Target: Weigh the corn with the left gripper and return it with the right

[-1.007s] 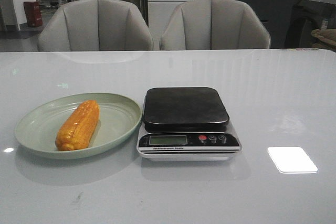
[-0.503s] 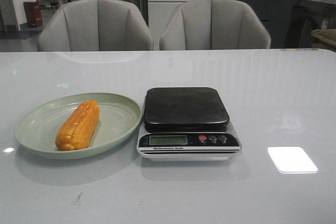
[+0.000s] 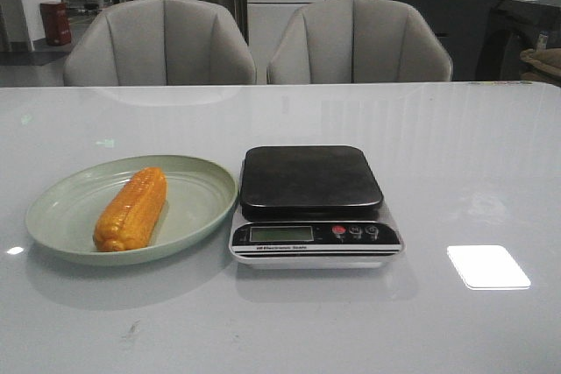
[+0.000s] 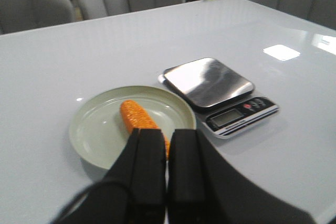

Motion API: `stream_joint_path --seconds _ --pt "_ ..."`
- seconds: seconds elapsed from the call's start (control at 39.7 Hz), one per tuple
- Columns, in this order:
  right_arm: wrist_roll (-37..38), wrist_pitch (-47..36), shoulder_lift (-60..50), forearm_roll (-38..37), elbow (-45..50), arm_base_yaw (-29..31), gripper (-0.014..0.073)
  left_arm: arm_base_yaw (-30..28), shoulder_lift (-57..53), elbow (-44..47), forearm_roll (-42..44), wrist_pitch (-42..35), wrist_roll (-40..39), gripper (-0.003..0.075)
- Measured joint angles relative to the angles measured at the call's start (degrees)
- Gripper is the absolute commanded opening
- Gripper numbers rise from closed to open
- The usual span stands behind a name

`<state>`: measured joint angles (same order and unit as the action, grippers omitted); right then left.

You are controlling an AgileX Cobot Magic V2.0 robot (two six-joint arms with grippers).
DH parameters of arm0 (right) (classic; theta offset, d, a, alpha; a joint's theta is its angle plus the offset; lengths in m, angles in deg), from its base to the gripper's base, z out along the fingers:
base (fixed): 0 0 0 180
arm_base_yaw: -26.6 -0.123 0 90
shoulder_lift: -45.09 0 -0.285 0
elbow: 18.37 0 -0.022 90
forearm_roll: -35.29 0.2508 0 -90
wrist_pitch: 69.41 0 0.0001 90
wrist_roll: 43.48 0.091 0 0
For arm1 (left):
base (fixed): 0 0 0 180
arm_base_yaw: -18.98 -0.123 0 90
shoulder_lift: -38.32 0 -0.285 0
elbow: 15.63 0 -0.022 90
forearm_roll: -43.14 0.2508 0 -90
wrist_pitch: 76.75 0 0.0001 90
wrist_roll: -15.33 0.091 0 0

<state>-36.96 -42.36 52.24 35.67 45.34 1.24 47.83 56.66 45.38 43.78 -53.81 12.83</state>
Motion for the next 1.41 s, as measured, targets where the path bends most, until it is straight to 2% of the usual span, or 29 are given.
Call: stream_joint_path --seconds 0.25,0.4,0.55,0.78,1.41 --pt "0.0 0.0 0.0 0.0 0.0 0.0 0.0155 -17.14 -4.68 7.15 0.13 -7.7 -0.05 0.0124" --pt "0.0 0.09 0.0 0.0 0.0 0.0 0.0155 -23.25 -10.58 12.17 0.13 -12.25 -0.05 0.0124" --pt "0.0 0.09 0.0 0.0 0.0 0.0 0.0155 -24.74 -10.88 16.61 0.13 -15.88 -0.05 0.0124" --pt "0.0 0.09 0.0 0.0 0.0 0.0 0.0155 -24.74 -10.88 16.6 0.13 -20.91 -0.05 0.0124" --pt "-0.1 0.09 0.0 0.0 0.0 0.0 0.0155 -24.74 -10.88 16.6 0.13 -21.46 -0.05 0.0124"
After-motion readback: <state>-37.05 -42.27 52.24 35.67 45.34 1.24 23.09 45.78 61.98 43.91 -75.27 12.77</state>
